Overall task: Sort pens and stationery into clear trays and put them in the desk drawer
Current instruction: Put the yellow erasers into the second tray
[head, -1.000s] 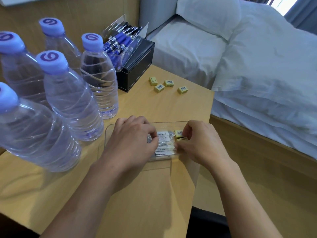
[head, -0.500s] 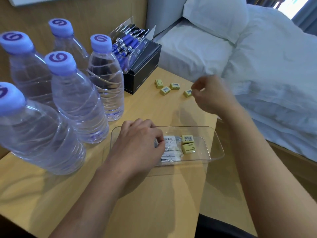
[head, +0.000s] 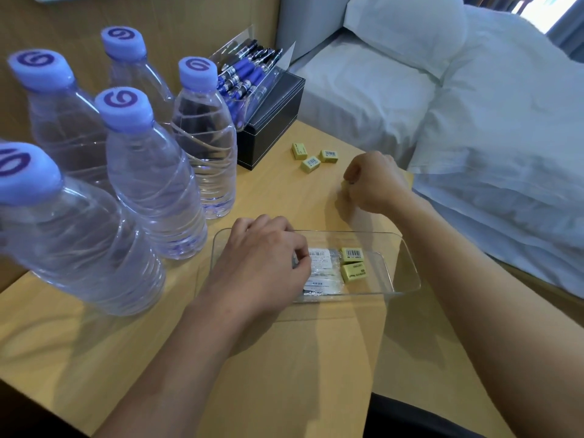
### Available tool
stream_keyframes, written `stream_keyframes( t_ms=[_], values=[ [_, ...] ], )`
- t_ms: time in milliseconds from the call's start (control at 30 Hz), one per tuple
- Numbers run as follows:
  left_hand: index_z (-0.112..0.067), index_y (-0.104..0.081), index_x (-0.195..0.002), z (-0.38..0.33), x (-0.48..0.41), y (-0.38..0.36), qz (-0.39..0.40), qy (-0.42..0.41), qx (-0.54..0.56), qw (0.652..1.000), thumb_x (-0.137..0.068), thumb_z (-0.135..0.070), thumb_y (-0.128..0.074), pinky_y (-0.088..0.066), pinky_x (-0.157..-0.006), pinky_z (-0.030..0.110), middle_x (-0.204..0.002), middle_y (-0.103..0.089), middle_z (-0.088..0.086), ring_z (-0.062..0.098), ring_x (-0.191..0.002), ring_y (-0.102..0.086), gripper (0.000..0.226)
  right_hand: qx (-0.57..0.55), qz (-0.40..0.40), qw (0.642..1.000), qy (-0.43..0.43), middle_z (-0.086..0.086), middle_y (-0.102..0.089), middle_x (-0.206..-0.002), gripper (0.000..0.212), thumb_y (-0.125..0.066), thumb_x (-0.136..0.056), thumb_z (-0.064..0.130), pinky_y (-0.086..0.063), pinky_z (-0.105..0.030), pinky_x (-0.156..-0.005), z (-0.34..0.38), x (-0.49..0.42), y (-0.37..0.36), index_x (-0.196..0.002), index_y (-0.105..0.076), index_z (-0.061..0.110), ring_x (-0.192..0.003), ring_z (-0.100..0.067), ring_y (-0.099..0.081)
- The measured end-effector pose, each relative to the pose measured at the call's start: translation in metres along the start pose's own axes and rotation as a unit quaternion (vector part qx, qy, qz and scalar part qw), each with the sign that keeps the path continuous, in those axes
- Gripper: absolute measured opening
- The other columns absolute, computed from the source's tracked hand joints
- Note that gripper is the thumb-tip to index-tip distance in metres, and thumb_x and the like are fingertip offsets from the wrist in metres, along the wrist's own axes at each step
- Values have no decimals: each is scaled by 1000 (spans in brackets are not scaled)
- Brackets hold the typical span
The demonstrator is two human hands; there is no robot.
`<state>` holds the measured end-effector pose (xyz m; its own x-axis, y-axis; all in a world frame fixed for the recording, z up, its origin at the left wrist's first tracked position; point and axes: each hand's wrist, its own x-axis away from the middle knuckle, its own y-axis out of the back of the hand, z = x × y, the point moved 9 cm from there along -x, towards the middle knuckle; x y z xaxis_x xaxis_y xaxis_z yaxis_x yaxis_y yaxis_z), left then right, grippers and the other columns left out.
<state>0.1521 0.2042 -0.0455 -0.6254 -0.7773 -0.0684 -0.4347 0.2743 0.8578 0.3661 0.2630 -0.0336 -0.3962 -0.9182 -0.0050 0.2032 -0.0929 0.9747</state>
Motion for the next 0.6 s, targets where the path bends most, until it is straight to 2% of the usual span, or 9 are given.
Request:
stream_keyframes(
  t_ms=[100, 167, 233, 300, 400, 600],
  values=[
    [-37, -65, -92, -1, 0, 1, 3, 2, 0, 1000, -98, -43, -49, -21, -103, 27, -107, -54, -18, 4, -105, -41, 17, -89, -59, 994, -11, 0, -71, -98, 8, -71, -87, 15, -48, -29, -76, 6, 35, 29, -95, -71, 16, -93, -18, -64],
    [-38, -64, -91, -1, 1, 2, -1, 2, -2, 1000, -98, -43, -49, -22, -102, 27, -107, -55, -18, 5, -105, -41, 16, -154, -84, 984, -20, 6, -70, -94, 11, -76, -85, 18, -48, -22, -68, 10, 71, 46, -93, -69, 21, -85, -12, -66],
    [-37, -64, -89, -1, 2, 2, -4, 4, -1, 1000, -98, -42, -49, -21, -99, 25, -106, -55, -18, 4, -104, -41, 18, -210, -93, 973, -39, 12, -69, -93, 13, -78, -85, 21, -42, -14, -59, 10, 109, 56, -94, -69, 24, -80, -2, -65],
    [-37, -65, -90, -1, 2, 2, -4, 6, -2, 1000, -98, -43, -49, -21, -99, 25, -106, -55, -18, 4, -104, -41, 19, -241, -94, 965, -44, 14, -70, -92, 12, -79, -85, 24, -41, -13, -58, 9, 138, 60, -91, -70, 28, -76, 1, -66],
    [-37, -64, -88, -1, 2, 2, -1, 6, -1, 1000, -97, -43, -50, -22, -101, 26, -105, -55, -18, 5, -105, -43, 18, -235, -39, 970, -40, 15, -70, -87, 9, -79, -85, 27, -43, -8, -54, 10, 153, 50, -88, -72, 31, -72, 2, -64],
    [-36, -64, -87, -1, 1, 2, -5, 5, -2, 1000, -97, -43, -50, -23, -102, 27, -105, -57, -17, 5, -104, -44, 18, -110, 121, 985, -55, 15, -68, -89, 5, -76, -87, 28, -45, -12, -54, 0, 156, 14, -90, -73, 31, -75, -3, -64]
  ],
)
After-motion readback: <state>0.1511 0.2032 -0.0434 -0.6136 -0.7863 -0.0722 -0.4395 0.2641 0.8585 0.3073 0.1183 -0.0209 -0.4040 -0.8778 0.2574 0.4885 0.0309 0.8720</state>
